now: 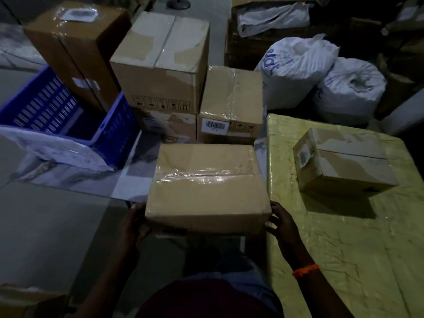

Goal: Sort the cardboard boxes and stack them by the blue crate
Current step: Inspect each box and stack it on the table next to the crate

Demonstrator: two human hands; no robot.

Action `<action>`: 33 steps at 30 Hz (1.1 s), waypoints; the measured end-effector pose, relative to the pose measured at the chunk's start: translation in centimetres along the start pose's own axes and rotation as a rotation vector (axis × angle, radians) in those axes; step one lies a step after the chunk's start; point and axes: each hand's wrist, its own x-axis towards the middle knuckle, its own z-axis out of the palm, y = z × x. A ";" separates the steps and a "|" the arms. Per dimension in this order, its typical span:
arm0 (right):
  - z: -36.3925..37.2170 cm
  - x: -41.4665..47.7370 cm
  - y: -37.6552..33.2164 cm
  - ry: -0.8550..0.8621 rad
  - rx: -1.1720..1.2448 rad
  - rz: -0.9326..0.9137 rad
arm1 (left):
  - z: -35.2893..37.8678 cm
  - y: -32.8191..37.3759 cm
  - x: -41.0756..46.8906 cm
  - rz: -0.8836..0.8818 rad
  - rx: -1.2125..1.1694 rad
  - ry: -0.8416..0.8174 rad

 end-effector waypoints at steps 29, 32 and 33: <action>0.7 3.9 -10.3 -0.098 0.020 -0.283 | 6.6 7.6 3.7 0.057 0.173 0.153; -0.1 3.0 -10.2 -0.076 0.074 -0.338 | 7.1 8.3 3.0 0.083 0.011 0.220; -0.2 2.8 -10.1 -0.060 0.096 -0.351 | 7.5 8.5 2.7 0.108 -0.016 0.241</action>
